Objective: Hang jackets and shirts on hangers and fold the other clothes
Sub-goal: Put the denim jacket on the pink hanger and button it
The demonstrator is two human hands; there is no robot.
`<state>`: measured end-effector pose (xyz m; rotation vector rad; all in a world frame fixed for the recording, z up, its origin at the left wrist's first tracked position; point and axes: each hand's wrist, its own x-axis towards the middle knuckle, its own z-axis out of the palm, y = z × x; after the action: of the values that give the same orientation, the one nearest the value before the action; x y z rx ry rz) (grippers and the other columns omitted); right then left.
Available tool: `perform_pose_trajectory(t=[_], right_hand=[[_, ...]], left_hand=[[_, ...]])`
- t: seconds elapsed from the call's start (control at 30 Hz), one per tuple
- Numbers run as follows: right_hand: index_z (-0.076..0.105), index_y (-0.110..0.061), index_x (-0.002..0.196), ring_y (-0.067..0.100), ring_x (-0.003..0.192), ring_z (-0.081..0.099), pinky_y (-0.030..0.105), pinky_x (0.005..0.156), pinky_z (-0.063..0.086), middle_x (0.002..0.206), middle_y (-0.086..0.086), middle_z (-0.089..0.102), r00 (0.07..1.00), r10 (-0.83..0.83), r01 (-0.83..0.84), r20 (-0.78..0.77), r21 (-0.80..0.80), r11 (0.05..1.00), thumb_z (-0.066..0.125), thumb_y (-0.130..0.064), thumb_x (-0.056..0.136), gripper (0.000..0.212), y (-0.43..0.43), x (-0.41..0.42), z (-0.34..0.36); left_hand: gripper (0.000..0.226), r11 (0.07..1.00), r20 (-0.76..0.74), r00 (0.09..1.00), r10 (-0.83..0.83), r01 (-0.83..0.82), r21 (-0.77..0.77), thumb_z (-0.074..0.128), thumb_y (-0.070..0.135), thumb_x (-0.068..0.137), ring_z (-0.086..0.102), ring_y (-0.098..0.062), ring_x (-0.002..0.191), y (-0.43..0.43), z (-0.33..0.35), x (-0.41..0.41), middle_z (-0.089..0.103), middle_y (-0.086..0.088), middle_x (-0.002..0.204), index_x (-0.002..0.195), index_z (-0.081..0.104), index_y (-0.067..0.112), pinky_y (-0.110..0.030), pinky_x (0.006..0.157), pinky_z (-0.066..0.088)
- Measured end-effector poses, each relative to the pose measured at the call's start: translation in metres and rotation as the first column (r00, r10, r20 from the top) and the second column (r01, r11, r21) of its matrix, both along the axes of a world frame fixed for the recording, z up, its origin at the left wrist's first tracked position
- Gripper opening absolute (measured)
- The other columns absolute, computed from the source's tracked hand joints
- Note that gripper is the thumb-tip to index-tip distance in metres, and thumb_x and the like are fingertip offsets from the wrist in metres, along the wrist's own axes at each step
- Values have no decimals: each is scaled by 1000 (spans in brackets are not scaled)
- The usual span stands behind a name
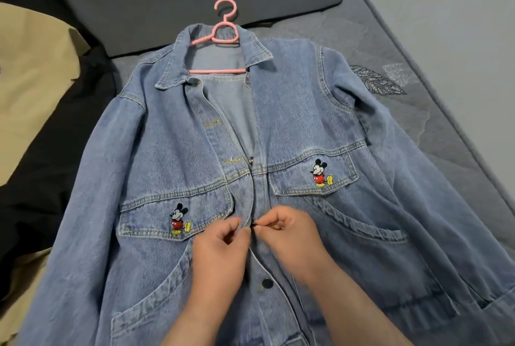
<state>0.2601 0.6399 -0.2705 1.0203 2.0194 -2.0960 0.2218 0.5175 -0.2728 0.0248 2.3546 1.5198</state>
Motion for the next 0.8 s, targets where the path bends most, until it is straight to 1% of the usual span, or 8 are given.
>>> perform_pose_trajectory(t=[0.07, 0.17, 0.27, 0.37, 0.43, 0.53, 0.63, 0.8], right_hand=[[70, -14, 69, -3, 58, 59, 12, 61, 47, 63, -5, 67, 1000, 7, -7, -6, 3, 1000, 72, 5, 77, 20, 0, 0, 0], [71, -16, 67, -2, 62, 62, 12, 64, 48, 65, -4, 70, 1000, 16, -16, -6, 8, 1000, 72, 5, 77, 23, -1, 0, -1], [71, -18, 66, -1, 62, 62, 13, 64, 49, 63, -5, 70, 1000, -3, 3, 12, -8, 1000, 72, 6, 77, 27, 0, 0, -2], [71, -23, 68, -4, 63, 64, 10, 65, 48, 62, -12, 70, 1000, 2, -2, 22, -8, 1000, 70, 7, 79, 32, 1, 0, -2], [71, -27, 68, -5, 65, 65, 9, 67, 49, 63, -16, 70, 1000, 11, -10, 28, -3, 1000, 67, 7, 81, 37, 2, 0, -1], [73, -24, 67, 0, 64, 64, 16, 67, 53, 67, -8, 73, 1000, 18, -18, 22, -27, 999, 64, 11, 80, 38, 3, -1, 1], [73, -17, 69, 1, 61, 62, 14, 63, 50, 63, -5, 70, 998, -63, 65, 18, -126, 990, 65, 14, 78, 34, 5, -3, 1], [69, -13, 72, 5, 61, 62, 14, 62, 50, 64, -2, 69, 998, -59, 65, 37, -173, 983, 63, 10, 83, 27, 8, -3, -1]], left_hand=[[24, 1000, 3, 1000, 13, -13, -3, 63, 24, 76, 42, -9, 59, 2, -2, 2, 52, -11, 59, 66, 61, 3, -36, 59, 42], [22, 998, 6, 999, 48, -48, -44, 66, 9, 82, 37, -8, 55, 5, -1, 1, 45, 3, 54, 63, 59, 4, -30, 56, 35], [26, 996, 48, 998, 34, -30, -83, 67, 7, 80, 33, -7, 52, 11, 3, -5, 40, 7, 51, 57, 56, 4, -27, 52, 29], [27, 991, 250, 967, 51, -80, 110, 54, 2, 87, 50, -11, 51, 7, 10, -12, 56, -1, 54, 62, 67, 5, -26, 49, 43], [33, 989, 349, 937, -32, -20, 143, 50, -7, 89, 61, -19, 54, 2, 13, -16, 68, -14, 65, 72, 75, 6, -31, 49, 53], [23, 972, 185, 960, -208, 224, -68, 73, 5, 82, 62, -11, 54, -4, 10, -23, 70, -4, 66, 63, 74, 18, -35, 56, 56], [33, 905, -27, 947, -320, 297, -304, 82, 16, 72, 59, -2, 63, -1, 3, -27, 65, 14, 68, 52, 60, 29, -16, 59, 45], [27, 921, -56, 955, -292, 265, -287, 82, 14, 71, 52, -2, 58, 4, 0, -25, 60, 10, 60, 58, 60, 23, -13, 55, 40]])
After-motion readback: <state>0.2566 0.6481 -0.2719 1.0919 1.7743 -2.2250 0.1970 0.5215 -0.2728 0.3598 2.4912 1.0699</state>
